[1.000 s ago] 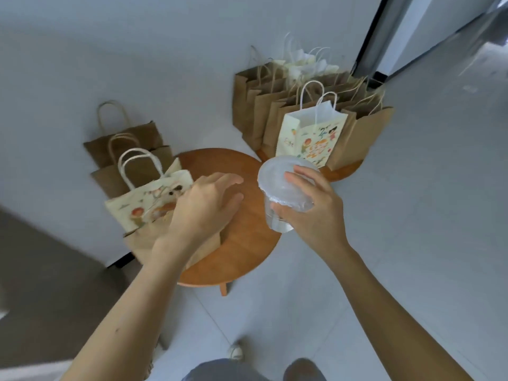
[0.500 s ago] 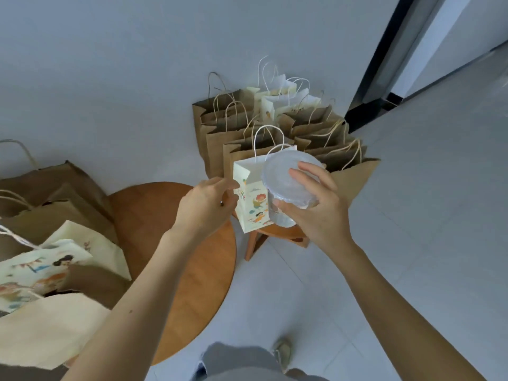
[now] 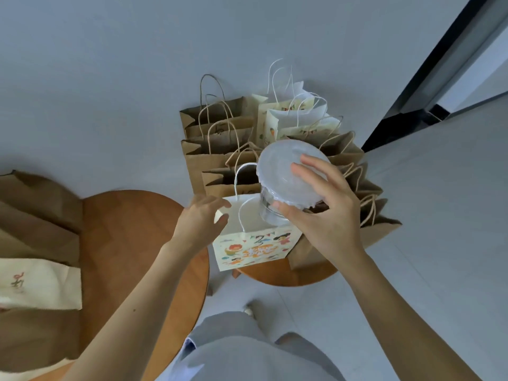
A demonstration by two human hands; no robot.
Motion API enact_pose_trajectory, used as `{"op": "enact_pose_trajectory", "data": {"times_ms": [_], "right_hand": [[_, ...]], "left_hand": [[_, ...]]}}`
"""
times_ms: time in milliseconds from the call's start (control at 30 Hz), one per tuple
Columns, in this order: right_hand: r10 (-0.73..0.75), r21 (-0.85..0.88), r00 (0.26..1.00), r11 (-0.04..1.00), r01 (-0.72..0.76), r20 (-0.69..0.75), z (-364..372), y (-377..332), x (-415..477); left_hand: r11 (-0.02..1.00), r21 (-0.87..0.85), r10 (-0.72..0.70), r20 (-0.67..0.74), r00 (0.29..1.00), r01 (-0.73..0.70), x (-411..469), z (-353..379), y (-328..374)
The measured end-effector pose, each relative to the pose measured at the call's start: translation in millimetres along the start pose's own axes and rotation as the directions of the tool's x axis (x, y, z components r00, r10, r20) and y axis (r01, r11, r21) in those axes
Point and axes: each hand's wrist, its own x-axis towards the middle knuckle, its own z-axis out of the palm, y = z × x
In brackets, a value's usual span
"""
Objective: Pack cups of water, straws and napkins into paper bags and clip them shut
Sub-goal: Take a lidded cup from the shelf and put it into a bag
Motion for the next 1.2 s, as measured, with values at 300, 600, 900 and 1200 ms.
{"op": "enact_pose_trajectory", "data": {"times_ms": [300,600,900,1200], "right_hand": [[-0.057,0.125,0.993,0.991,0.045,0.100,11,51,44],[-0.128,0.212,0.974,0.973,0.088,0.184,16,81,64],[-0.099,0.274,0.940,0.962,0.006,0.326,53,111,35],[-0.131,0.183,0.823,0.983,0.033,0.552,100,149,-5]], "left_hand": [[0.960,0.240,-0.226,0.369,0.902,0.143,32,31,-4],[0.922,0.343,-0.327,0.442,0.835,0.179,30,49,-9],[0.927,0.266,-0.357,0.403,0.843,0.266,29,53,-10],[0.947,0.165,-0.317,0.344,0.884,0.275,25,58,-12]]}}
